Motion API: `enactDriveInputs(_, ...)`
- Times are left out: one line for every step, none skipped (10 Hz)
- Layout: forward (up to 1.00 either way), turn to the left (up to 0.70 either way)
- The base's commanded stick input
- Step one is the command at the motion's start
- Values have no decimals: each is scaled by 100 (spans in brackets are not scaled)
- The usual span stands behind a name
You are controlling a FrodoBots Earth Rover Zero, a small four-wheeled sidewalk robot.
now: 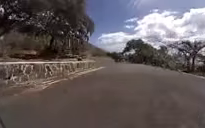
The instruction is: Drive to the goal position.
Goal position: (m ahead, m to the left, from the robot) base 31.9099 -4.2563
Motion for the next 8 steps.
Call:
enactDriveInputs(85, 3)
enactDriveInputs(85, 1)
enactDriveInputs(85, 1)
enactDriveInputs(85, 1)
enactDriveInputs(85, 1)
enactDriveInputs(85, 1)
enactDriveInputs(85, 1)
enactDriveInputs(85, 1)
